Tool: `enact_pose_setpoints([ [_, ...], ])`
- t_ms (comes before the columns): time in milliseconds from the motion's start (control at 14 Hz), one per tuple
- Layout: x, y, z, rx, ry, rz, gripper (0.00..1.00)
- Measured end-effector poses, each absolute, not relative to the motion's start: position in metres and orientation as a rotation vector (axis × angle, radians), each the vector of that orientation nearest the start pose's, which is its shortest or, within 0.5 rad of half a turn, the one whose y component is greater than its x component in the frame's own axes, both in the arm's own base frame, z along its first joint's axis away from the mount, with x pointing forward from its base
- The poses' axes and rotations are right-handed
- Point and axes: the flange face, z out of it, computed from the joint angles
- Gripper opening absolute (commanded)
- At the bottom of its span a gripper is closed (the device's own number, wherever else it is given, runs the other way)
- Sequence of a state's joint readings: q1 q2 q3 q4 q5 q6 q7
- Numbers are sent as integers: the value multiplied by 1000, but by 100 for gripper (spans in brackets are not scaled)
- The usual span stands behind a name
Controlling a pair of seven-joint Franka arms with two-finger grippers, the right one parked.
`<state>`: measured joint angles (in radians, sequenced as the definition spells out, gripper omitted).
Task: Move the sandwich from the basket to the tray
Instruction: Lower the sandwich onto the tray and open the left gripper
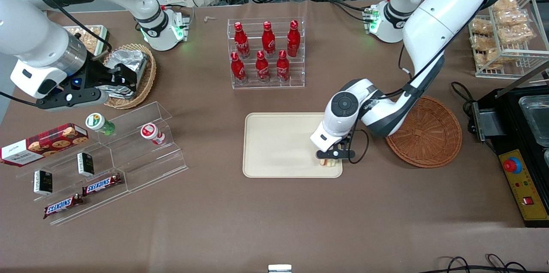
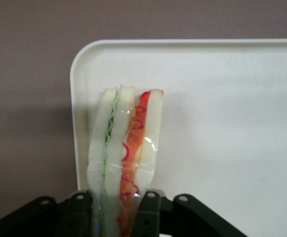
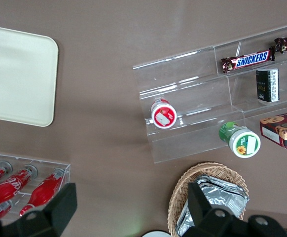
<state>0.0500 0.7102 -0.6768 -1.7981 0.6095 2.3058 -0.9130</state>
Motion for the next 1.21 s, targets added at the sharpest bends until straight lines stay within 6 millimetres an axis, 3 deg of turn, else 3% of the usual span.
enact_pose_setpoints([
  [643, 556, -343, 218, -3134, 11, -41, 100],
  [857, 569, -340, 234, -3144, -34, -90, 100],
  [1214, 580, -335, 277, -3124, -185, -197, 100],
])
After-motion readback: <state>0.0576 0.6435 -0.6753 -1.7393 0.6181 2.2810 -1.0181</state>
